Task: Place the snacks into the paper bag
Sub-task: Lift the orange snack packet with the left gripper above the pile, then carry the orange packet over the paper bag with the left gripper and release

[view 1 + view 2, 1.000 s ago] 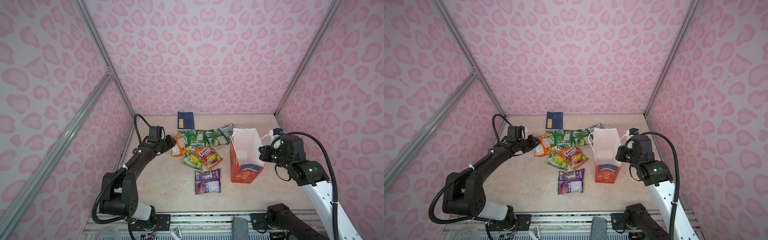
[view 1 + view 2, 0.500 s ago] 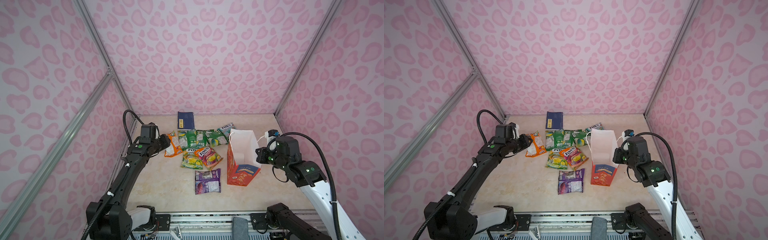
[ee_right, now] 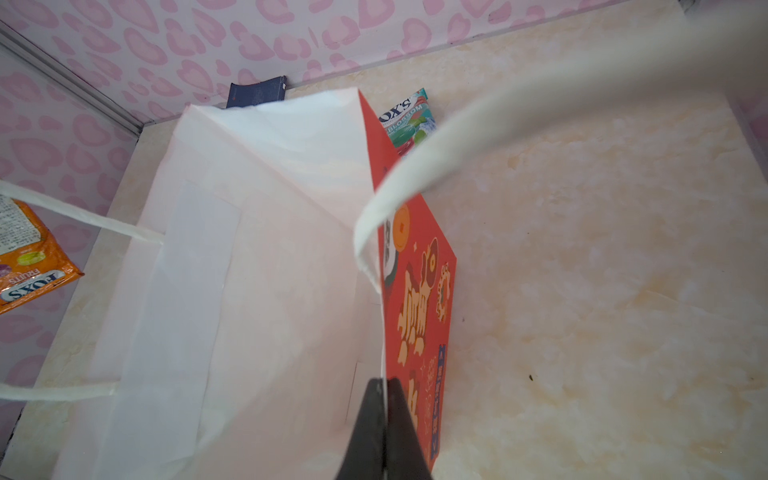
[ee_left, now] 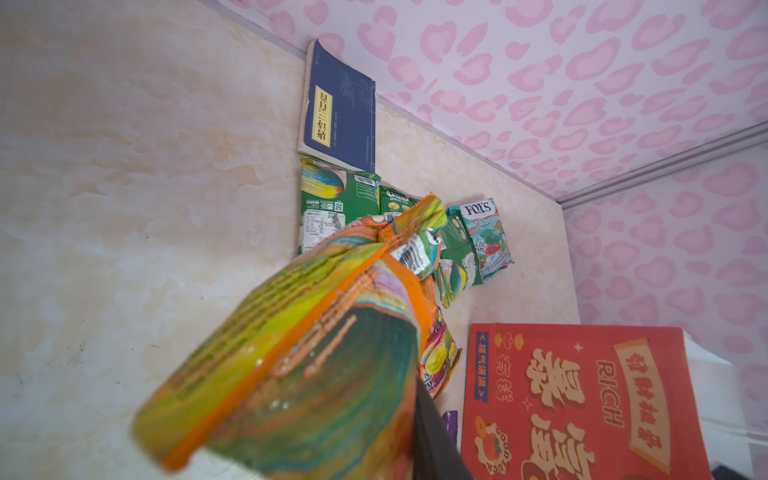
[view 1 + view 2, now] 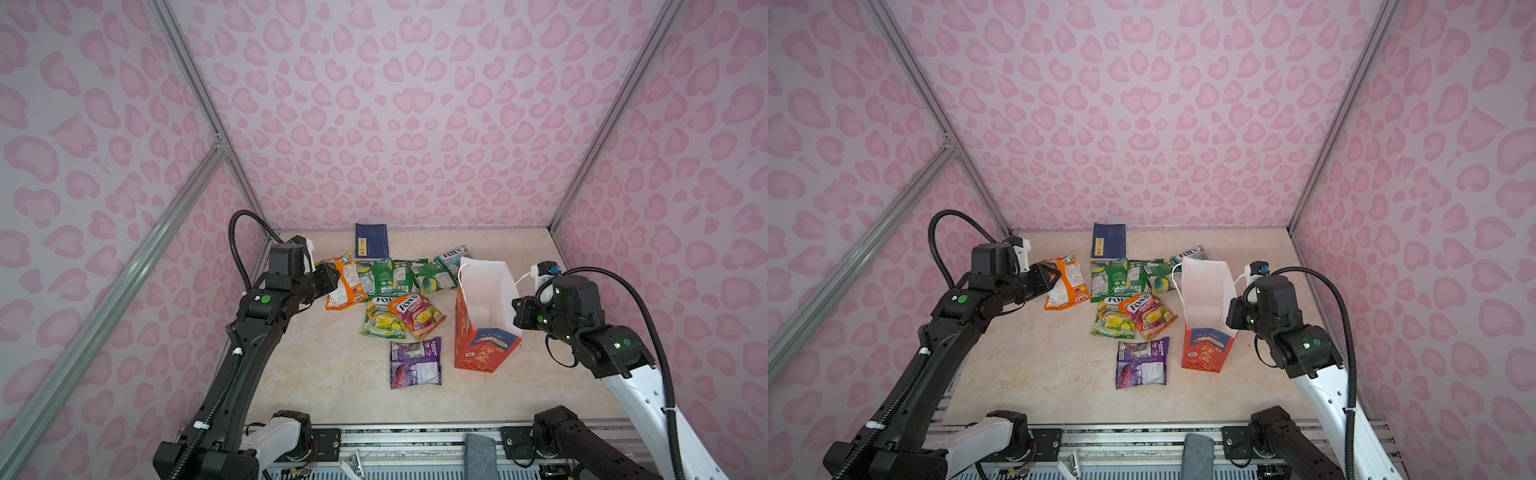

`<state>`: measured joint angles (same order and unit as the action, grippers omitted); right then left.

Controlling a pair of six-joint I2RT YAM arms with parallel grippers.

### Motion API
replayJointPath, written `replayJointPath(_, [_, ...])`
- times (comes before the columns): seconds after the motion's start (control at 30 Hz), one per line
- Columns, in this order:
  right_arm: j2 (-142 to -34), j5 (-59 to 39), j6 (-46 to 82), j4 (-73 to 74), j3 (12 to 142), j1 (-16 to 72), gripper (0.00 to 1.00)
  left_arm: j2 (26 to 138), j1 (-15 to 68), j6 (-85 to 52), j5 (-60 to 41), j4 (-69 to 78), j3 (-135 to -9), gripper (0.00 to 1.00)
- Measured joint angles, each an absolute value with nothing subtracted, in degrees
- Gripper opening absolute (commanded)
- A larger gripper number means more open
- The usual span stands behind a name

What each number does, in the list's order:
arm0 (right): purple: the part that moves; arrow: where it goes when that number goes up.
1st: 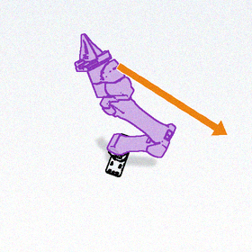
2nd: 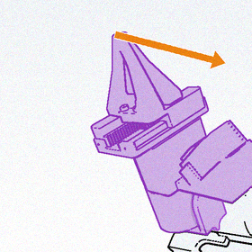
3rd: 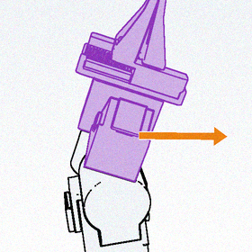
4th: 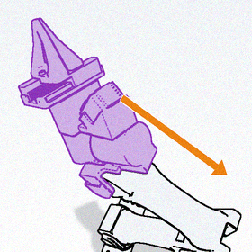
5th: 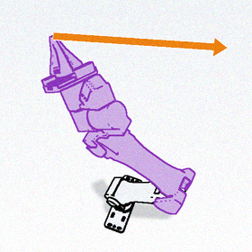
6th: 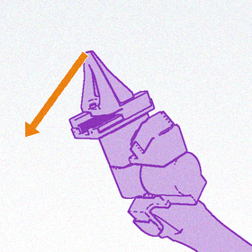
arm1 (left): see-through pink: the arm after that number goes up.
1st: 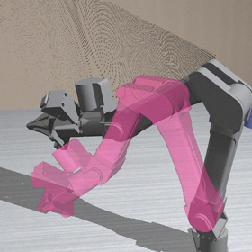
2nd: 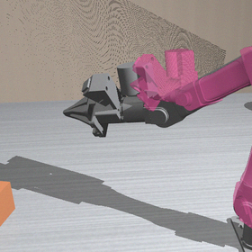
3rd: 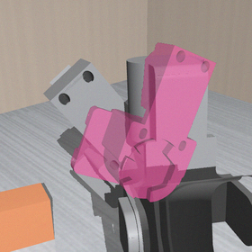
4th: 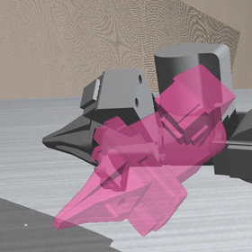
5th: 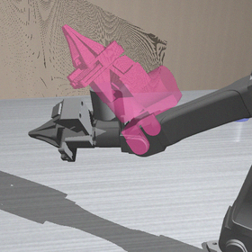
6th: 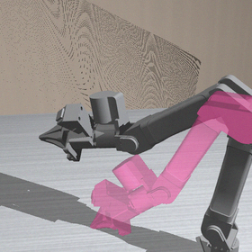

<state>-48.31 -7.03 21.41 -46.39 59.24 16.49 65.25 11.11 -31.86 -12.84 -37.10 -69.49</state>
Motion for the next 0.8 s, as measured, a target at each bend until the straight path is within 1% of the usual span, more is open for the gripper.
replayJointPath(0.07, [-48.38, -7.03, 21.43, -46.39, 59.16, 16.49, 0.0, 65.73, 14.28, -31.88, -12.86, -38.13, -72.38, 0.03])
replayJointPath(0.2, [-48.66, -6.81, 21.43, -46.35, 59.16, 16.49, 0.0, 66.32, 23.49, -32.77, -10.96, -38.92, -81.06, 0.03])
replayJointPath(0.37, [-49.3, -6.42, 21.43, -46.15, 59.18, 16.49, 0.0, 69.08, 35.7, -34.41, -5.28, -38.72, -92.2, 0.03])
replayJointPath(0.6, [-50.02, -6.44, 21.45, -46.3, 59.92, 16.49, 0.0, 79.81, 51.62, -34.28, 3.57, -37.1, -107.77, 0.03])
replayJointPath(0.8, [-50.41, -6.42, 21.43, -46.65, 60.55, 16.51, 0.0, 92.88, 60.45, -32.49, 10.9, -36.29, -122.34, 0.03])
